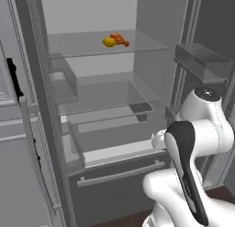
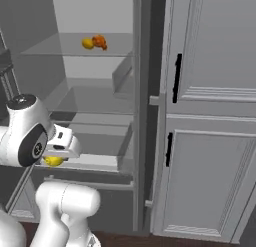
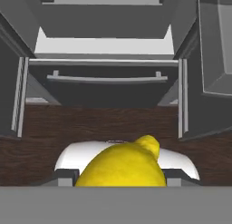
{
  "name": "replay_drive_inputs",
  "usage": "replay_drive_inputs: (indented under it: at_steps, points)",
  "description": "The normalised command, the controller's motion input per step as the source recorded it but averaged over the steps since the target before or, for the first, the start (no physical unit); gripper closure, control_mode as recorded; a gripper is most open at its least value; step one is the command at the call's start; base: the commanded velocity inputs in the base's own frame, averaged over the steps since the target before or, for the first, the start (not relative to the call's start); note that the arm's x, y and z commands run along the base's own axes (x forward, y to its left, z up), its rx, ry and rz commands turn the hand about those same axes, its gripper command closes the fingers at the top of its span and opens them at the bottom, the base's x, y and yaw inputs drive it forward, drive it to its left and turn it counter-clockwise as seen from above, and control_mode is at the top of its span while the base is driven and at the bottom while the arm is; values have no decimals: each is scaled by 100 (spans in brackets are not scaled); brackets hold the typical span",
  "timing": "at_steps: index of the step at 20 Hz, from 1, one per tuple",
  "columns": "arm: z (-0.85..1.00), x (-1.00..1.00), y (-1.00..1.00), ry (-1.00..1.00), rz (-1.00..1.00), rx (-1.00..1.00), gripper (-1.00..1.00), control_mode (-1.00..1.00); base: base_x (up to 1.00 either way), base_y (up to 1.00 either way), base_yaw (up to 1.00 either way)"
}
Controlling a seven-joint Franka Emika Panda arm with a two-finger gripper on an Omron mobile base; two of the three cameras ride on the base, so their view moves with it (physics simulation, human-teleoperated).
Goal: Place one lemon and one chicken drumstick in each tupperware on the nearby counter, to pack two identical lunches.
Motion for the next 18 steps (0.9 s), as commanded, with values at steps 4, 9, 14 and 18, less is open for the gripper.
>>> replay_drive_inputs:
  at_steps: [4, 9, 14, 18]
  points:
    - [0, 0, 0, 0, 0, 0, 100, 100, -100, -11, -24]
    - [0, 0, 0, 0, 0, 0, 100, 100, -56, -25, -63]
    - [0, 0, 0, 0, 0, 0, 100, 100, -2, -31, -77]
    - [0, 0, 0, 0, 0, 0, 100, 100, 39, -50, -63]
